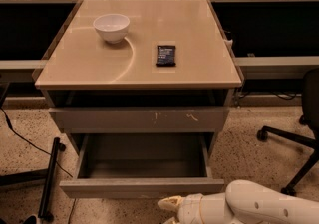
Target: Close middle drawer
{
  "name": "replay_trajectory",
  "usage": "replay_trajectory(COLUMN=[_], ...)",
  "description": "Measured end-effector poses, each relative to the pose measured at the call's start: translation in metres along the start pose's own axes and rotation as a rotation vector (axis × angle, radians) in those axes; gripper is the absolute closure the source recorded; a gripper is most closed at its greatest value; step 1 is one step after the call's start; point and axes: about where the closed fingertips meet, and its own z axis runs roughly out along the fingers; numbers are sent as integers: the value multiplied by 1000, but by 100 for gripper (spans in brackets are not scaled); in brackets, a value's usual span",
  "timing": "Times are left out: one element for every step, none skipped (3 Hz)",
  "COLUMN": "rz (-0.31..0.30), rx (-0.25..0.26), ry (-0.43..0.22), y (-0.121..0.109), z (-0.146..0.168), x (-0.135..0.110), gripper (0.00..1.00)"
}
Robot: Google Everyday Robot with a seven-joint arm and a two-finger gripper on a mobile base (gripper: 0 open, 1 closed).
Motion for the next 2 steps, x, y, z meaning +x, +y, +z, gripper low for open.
replay_trajectory(rz=[38,56], rx=[22,112], ry=[-46,-150], y=[-16,-57], z=[4,8], x=[18,48], gripper=[65,88])
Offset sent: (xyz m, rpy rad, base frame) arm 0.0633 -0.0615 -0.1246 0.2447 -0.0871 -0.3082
